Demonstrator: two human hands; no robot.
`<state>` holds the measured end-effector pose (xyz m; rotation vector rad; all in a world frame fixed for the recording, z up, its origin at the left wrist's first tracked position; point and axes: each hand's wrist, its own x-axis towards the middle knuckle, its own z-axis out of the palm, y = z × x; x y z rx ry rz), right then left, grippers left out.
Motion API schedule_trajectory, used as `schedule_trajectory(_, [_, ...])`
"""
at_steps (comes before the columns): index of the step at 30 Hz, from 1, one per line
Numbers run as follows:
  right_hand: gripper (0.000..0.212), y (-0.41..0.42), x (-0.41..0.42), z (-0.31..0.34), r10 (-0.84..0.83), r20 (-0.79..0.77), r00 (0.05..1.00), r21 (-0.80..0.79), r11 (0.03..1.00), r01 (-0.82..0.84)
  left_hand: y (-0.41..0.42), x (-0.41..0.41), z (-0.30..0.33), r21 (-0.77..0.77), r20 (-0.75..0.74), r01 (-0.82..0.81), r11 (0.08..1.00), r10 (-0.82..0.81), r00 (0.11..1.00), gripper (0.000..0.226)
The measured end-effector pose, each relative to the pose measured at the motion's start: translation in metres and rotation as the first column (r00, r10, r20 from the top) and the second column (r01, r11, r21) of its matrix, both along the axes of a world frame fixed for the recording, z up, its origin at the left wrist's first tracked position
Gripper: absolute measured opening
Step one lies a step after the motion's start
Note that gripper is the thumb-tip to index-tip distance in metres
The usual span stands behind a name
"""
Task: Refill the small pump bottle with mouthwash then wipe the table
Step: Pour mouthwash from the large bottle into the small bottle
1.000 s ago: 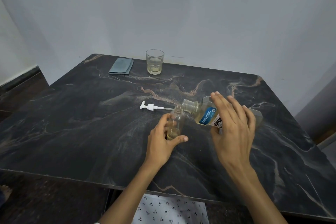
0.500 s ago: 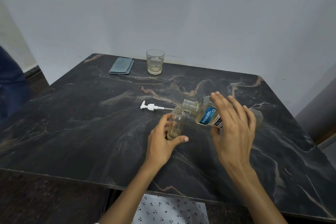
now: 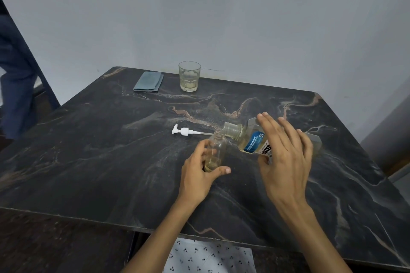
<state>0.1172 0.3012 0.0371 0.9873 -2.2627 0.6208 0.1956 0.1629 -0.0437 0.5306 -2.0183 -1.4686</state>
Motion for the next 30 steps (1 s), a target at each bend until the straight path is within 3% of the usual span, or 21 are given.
schedule_trajectory(30, [0.1, -0.0001, 0.0, 0.0, -0.001, 0.008, 1.0, 0.003, 1.0, 0.001, -0.0009, -0.0022, -0.0013, -0.026, -0.019, -0.003, 1.0, 0.003, 1.0, 0.064])
